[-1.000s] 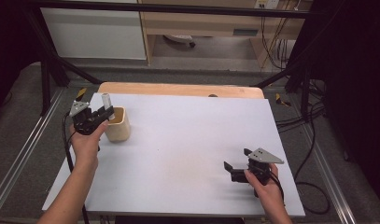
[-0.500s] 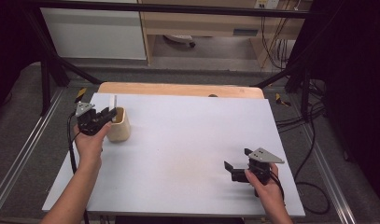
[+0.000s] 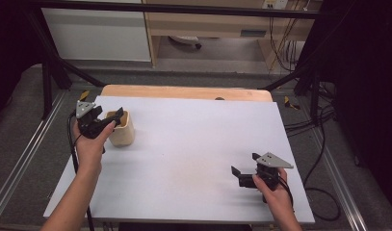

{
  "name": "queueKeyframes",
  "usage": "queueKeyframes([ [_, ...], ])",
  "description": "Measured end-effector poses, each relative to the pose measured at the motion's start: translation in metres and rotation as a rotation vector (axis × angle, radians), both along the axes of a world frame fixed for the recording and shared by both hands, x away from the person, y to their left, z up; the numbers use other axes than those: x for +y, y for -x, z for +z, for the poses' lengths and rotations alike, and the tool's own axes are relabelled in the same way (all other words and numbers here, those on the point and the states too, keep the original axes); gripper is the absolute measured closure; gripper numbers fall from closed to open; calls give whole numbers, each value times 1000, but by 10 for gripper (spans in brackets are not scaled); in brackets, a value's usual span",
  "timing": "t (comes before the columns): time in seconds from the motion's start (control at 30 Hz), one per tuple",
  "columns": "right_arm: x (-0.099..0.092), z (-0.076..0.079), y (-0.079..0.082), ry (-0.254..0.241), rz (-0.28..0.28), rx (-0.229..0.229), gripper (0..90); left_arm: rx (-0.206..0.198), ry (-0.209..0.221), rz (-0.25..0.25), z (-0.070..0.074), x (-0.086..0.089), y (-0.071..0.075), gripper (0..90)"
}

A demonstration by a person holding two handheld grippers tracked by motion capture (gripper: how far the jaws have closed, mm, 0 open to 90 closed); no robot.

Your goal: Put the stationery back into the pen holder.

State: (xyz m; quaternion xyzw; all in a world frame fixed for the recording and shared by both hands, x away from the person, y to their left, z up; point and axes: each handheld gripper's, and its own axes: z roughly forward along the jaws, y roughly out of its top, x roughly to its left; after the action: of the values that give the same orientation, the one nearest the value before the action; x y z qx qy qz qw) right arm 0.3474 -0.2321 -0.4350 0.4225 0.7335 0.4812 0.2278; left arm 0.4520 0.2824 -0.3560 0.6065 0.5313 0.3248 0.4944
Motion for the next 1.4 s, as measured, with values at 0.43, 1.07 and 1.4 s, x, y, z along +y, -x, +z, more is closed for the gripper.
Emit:
queueKeyframes([
  [0.43, -1, 0, 0, 3, 1, -4, 23, -2, 11, -57, 7, -17, 0, 63],
  [1.07, -2, 8, 4, -25, -19, -15, 41, -4, -15, -198, 12, -27, 50, 58],
  [1.4, -19, 15, 21, -32, -64, -33, 45, -22, -29, -249, -1, -23, 84, 60],
])
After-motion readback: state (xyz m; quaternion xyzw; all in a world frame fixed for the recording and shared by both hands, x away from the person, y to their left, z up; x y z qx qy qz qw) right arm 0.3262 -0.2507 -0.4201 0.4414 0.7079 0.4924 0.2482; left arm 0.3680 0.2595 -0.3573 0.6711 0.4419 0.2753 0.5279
